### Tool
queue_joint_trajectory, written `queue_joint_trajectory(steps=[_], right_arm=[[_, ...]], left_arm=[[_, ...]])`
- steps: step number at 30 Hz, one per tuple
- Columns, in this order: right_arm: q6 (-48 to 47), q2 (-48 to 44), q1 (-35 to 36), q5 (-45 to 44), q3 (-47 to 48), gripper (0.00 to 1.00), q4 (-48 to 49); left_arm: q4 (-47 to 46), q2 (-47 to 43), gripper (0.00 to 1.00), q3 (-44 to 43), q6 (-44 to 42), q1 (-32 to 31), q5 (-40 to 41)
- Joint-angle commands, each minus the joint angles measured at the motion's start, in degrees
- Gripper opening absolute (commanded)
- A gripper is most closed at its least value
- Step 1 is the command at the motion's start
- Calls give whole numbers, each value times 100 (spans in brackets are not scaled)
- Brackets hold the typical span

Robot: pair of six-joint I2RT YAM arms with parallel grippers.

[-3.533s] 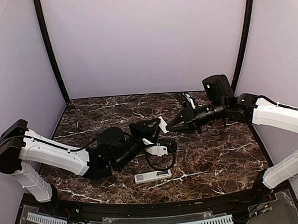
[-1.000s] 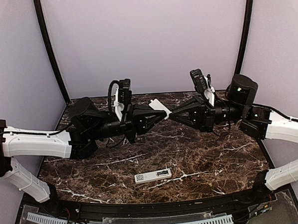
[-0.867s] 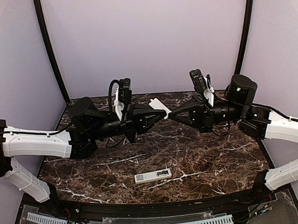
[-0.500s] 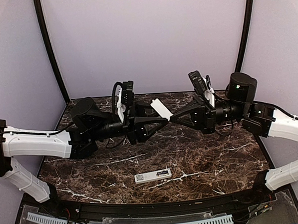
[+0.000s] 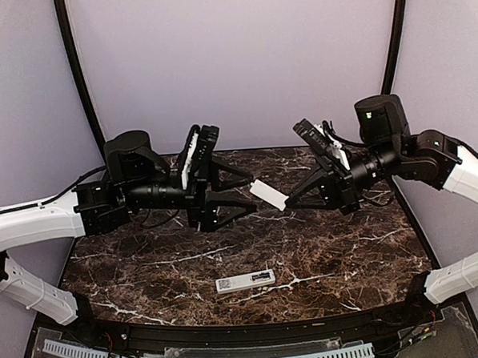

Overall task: Load the batteries into the remote control
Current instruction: Pass from the left arm to the right, then pass from the right arm to the left

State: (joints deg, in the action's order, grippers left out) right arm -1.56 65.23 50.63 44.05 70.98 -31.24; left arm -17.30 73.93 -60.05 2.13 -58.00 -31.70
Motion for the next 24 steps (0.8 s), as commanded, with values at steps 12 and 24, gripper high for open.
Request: queue_joint_trajectory(steps=[12,24], right_arm=[[-1105,734,24,243,659,0,-1359],[-1143,907,70,288,685,0,-1351]], left_arm=[[2315,719,41,-1045,-91,86,-1238],[2227,880,20,-1221,-42,84,-1416]])
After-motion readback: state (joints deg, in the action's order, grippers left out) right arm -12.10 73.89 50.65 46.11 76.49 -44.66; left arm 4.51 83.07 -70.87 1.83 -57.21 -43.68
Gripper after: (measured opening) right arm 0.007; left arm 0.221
